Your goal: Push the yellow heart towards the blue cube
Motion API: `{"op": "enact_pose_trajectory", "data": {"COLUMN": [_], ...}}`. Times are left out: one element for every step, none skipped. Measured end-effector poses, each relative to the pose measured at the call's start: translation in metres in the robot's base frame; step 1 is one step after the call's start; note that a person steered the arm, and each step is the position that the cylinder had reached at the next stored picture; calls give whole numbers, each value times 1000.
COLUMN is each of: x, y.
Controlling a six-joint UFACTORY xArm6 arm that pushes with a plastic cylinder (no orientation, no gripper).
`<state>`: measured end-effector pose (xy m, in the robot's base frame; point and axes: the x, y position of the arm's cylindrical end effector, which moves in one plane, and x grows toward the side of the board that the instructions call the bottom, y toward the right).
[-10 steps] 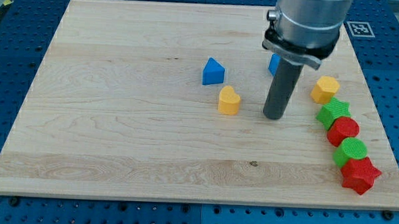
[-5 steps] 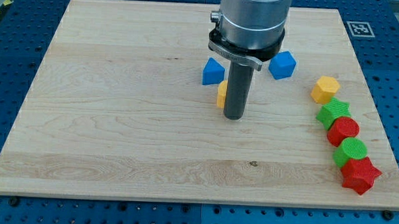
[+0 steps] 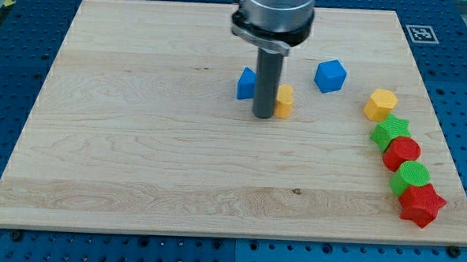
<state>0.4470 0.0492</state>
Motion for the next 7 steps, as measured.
{"op": "enact_pose_trajectory", "data": {"x": [0, -6, -27, -48, -57, -65, -78], "y": [30, 33, 33, 34, 53, 76, 100]}}
